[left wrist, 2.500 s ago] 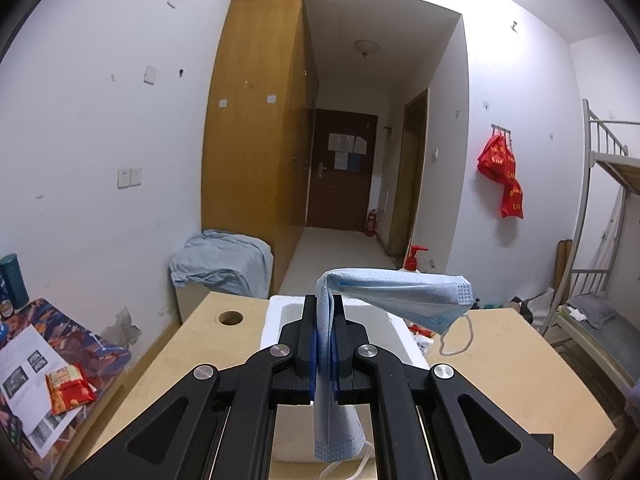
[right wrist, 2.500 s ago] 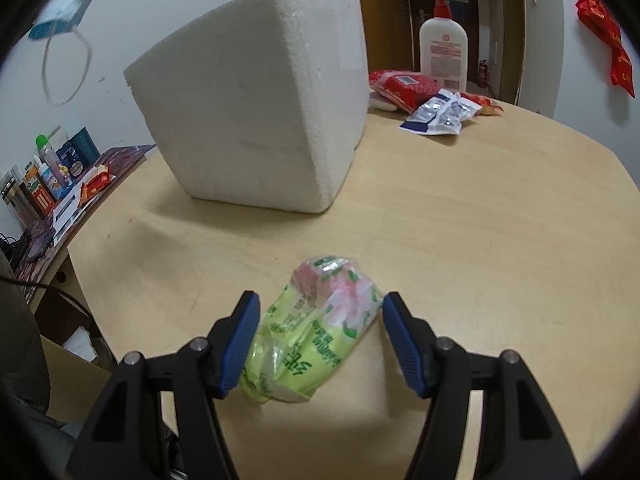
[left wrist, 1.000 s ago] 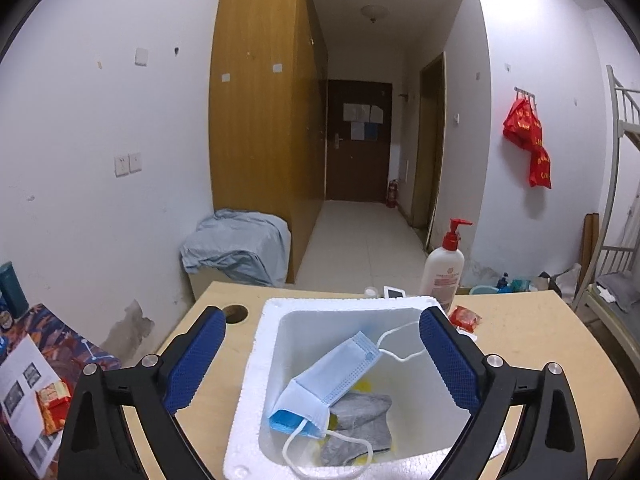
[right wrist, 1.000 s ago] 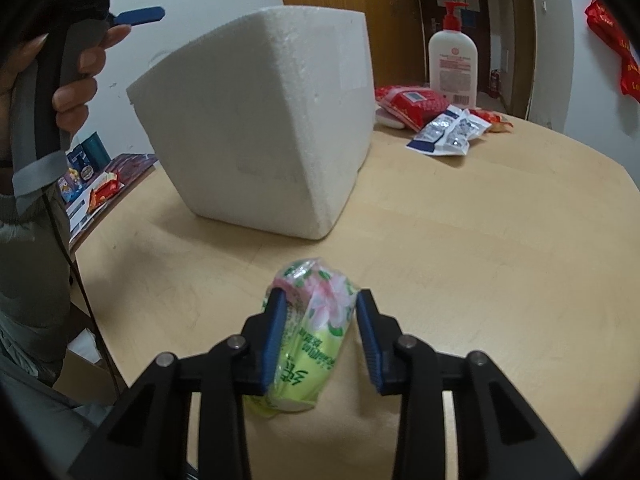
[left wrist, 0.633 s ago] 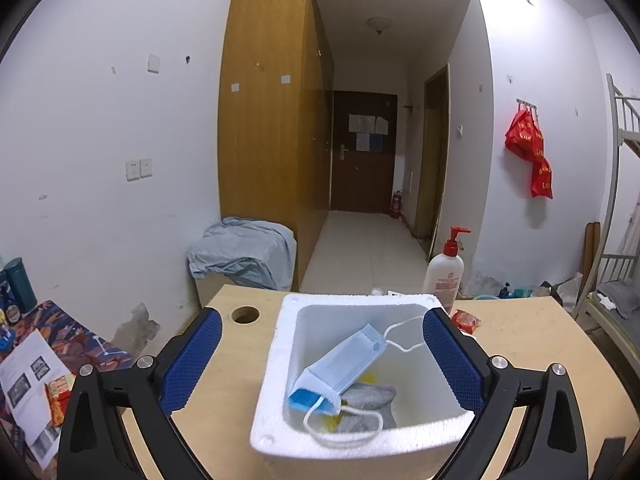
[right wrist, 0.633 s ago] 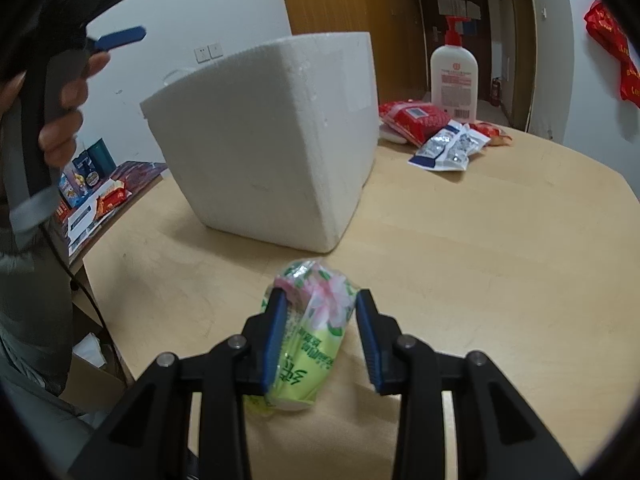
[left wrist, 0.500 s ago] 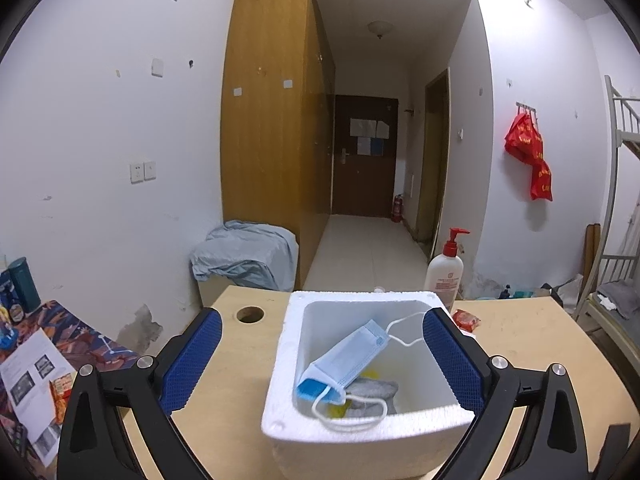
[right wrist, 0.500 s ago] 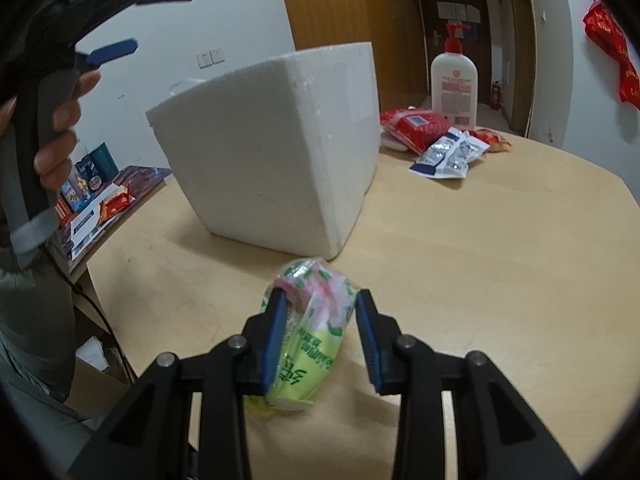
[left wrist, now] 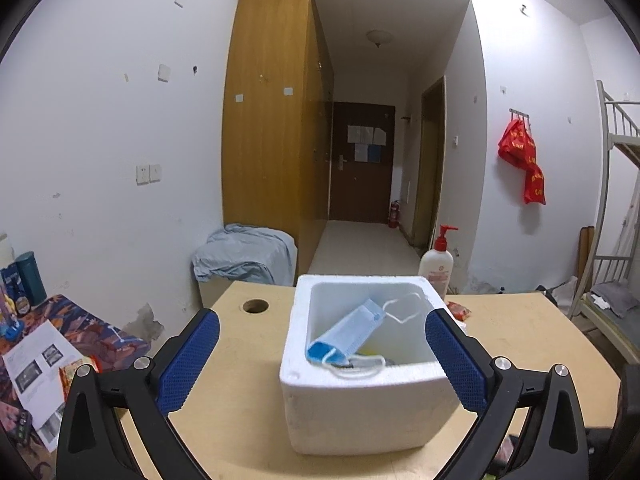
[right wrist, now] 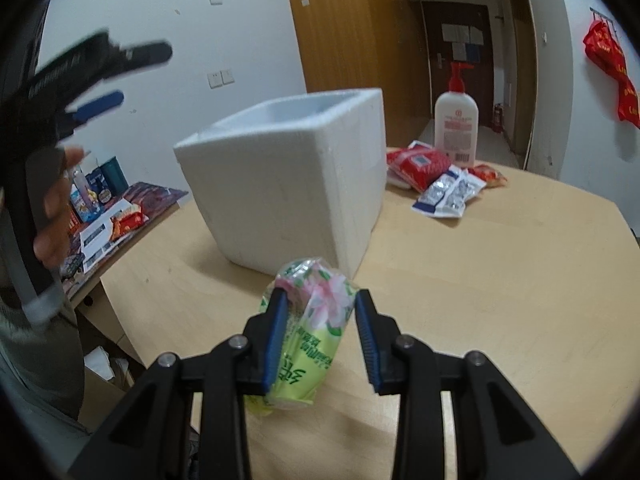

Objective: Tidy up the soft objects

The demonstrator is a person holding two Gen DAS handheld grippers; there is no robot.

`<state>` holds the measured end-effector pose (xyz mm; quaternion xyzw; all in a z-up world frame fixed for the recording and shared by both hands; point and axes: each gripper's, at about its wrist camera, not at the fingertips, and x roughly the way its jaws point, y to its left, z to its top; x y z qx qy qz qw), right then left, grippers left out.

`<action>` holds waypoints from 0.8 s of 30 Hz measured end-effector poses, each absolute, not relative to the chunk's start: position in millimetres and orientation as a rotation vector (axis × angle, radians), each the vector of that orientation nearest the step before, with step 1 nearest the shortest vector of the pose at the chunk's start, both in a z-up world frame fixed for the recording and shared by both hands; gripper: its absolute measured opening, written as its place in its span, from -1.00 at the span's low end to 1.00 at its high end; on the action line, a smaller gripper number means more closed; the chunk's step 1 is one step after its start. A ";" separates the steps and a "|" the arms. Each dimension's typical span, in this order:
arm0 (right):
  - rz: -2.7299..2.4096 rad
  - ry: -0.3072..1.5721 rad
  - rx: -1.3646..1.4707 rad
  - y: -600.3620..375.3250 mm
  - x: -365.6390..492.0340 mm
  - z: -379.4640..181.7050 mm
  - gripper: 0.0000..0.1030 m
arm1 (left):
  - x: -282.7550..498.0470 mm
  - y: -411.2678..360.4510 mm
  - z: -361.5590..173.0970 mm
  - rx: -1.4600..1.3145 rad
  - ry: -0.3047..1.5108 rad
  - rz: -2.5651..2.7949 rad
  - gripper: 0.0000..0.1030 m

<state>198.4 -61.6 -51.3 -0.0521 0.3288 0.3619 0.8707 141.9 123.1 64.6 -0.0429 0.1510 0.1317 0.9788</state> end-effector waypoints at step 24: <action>0.811 0.521 -0.108 -50.3 193.9 10.6 -0.25 | 95.1 121.5 41.3 -0.103 0.313 0.269 0.99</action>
